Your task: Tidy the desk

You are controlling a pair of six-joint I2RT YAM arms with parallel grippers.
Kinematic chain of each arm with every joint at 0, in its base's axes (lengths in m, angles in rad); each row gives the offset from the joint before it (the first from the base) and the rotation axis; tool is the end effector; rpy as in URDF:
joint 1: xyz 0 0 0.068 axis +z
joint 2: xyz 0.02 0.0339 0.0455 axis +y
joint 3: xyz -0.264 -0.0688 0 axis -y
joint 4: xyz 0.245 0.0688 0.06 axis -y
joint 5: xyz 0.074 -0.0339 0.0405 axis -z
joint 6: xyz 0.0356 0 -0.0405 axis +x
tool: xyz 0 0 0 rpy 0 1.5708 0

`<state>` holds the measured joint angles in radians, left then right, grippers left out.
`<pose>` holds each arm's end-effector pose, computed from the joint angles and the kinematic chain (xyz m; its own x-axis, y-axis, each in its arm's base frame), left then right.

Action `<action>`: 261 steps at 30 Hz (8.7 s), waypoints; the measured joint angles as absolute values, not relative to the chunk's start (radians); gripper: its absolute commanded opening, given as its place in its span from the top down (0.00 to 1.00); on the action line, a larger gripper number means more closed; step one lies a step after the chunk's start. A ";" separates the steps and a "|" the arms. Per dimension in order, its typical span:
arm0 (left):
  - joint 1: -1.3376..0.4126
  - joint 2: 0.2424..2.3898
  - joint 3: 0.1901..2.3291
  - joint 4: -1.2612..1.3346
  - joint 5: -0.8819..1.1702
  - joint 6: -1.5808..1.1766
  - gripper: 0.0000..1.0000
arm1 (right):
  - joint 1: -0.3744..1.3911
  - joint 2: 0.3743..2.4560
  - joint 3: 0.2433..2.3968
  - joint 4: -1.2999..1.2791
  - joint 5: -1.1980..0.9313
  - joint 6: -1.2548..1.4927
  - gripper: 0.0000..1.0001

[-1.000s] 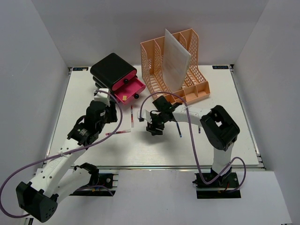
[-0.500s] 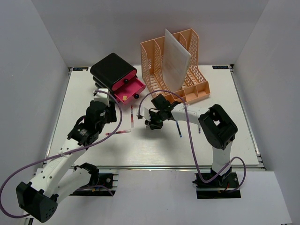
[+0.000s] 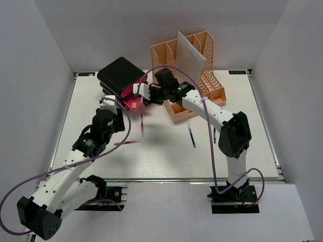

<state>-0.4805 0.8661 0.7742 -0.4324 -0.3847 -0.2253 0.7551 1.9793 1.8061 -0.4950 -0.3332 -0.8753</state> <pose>0.1756 -0.0765 0.2983 -0.4641 0.0084 -0.8858 0.0376 0.9992 -0.0103 0.3277 0.3245 0.3060 0.3517 -0.6653 -0.6585 -0.8812 0.0022 -0.4728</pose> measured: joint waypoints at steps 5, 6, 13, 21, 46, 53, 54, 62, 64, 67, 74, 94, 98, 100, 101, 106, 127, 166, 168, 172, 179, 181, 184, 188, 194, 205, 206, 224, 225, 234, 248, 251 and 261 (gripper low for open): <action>-0.480 0.860 0.773 -0.432 -0.402 -0.225 0.35 | 0.763 2.008 1.865 -0.422 -0.254 -0.984 0.92; -0.480 0.860 0.773 -0.432 -0.405 -0.225 0.35 | 0.765 2.020 1.865 -0.409 -0.241 -1.005 0.92; -0.480 0.870 0.772 -0.432 -0.424 -0.224 0.35 | 0.775 2.130 1.865 -0.282 -0.172 -1.160 0.89; -0.480 0.883 0.771 -0.432 -0.431 -0.221 0.35 | 0.780 2.203 1.877 -0.202 -0.125 -1.263 0.46; -0.480 0.862 0.762 -0.418 -0.419 -0.207 0.91 | 0.740 2.041 1.887 -0.605 -0.415 -1.374 1.00; -0.480 0.859 0.761 -0.417 -0.414 -0.205 0.75 | 0.735 2.104 1.861 -0.645 -0.335 -1.471 1.00; -0.480 0.859 0.761 -0.417 -0.414 -0.206 0.74 | 0.734 2.123 1.861 -0.627 -0.315 -1.473 1.00; -0.480 0.859 0.760 -0.417 -0.414 -0.207 0.71 | 0.731 2.276 1.898 -0.468 -0.190 -1.472 1.00; -0.480 0.859 0.760 -0.417 -0.414 -0.207 0.70 | 0.731 2.299 1.903 -0.426 -0.169 -1.466 1.00; -0.480 0.860 0.760 -0.417 -0.414 -0.207 0.70 | 0.728 2.317 1.903 -0.360 -0.144 -1.452 1.00; -0.480 0.860 0.760 -0.417 -0.414 -0.207 0.69 | 0.727 2.318 1.906 -0.217 -0.125 -1.401 1.00; -0.480 0.862 0.760 -0.417 -0.416 -0.207 0.66 | 0.727 2.448 2.048 -0.058 -0.117 -1.316 1.00; -0.480 0.862 0.760 -0.417 -0.416 -0.207 0.66 | 0.727 2.452 2.053 -0.024 -0.111 -1.297 1.00; -0.480 0.862 0.760 -0.417 -0.416 -0.207 0.65 | 0.727 2.456 2.054 -0.013 -0.109 -1.289 1.00; -0.480 0.862 0.760 -0.417 -0.416 -0.207 0.65 | 0.727 2.458 2.054 -0.008 -0.107 -1.288 1.00; -0.480 0.862 0.760 -0.417 -0.416 -0.206 0.61 | 0.727 2.464 2.054 0.001 -0.107 -1.280 1.00; -0.483 1.100 0.747 -0.291 -0.194 -0.384 0.39 | 0.625 1.481 1.409 -0.190 -0.518 -0.449 0.11; -0.660 2.205 1.637 -0.644 -1.092 -0.875 0.38 | 0.242 1.058 0.917 -0.003 -0.713 0.073 1.00; -0.660 2.222 1.653 -0.624 -1.102 -0.864 0.37 | 0.241 1.058 0.917 0.003 -0.715 0.072 1.00; -0.656 2.249 1.658 -0.566 -1.105 -0.839 0.37 | 0.241 1.058 0.915 0.005 -0.716 0.072 1.00; -0.645 2.273 1.660 -0.463 -1.111 -0.771 0.37 | 0.241 1.068 0.901 0.010 -0.722 0.071 1.00; -0.643 2.273 1.661 -0.431 -1.114 -0.746 0.37 | 0.241 1.069 0.901 0.010 -0.722 0.070 1.00; -0.636 2.286 1.673 -0.391 -1.123 -0.712 0.36 | 0.241 1.069 0.901 0.010 -0.723 0.068 1.00; -0.623 2.316 1.698 -0.371 -1.128 -0.684 0.35 | 0.237 1.069 0.901 0.010 -0.726 0.068 1.00; -0.592 2.334 1.701 -0.362 -1.129 -0.659 0.34 | 0.236 1.075 0.901 0.011 -0.730 0.067 1.00; -0.571 2.335 1.701 -0.308 -1.133 -0.611 0.42 | 0.235 1.091 0.901 0.011 -0.737 0.064 1.00; -0.571 2.335 1.701 -0.305 -1.133 -0.609 0.46 | 0.235 1.091 0.901 0.010 -0.737 0.064 1.00; -0.581 2.318 1.646 -0.241 -1.132 -0.623 0.80 | 0.229 1.096 0.901 0.011 -0.744 0.064 1.00; -0.583 2.309 1.630 -0.231 -1.125 -0.630 0.80 | 0.229 1.096 0.901 0.011 -0.745 0.064 1.00; -0.617 2.208 1.485 -0.205 -1.046 -0.709 0.81 | 0.228 1.097 0.893 0.016 -0.748 0.059 1.00; -0.654 2.147 1.412 -0.238 -0.987 -0.794 0.40 | 0.228 1.152 0.886 0.003 -0.746 -0.023 0.89; -0.656 2.132 1.380 -0.264 -0.929 -0.791 0.34 | 0.228 1.155 0.886 -0.001 -0.746 -0.041 0.80; -0.662 1.956 1.253 -0.262 -0.746 -0.722 0.36 | 0.197 1.155 0.886 -0.005 -0.762 -0.110 0.64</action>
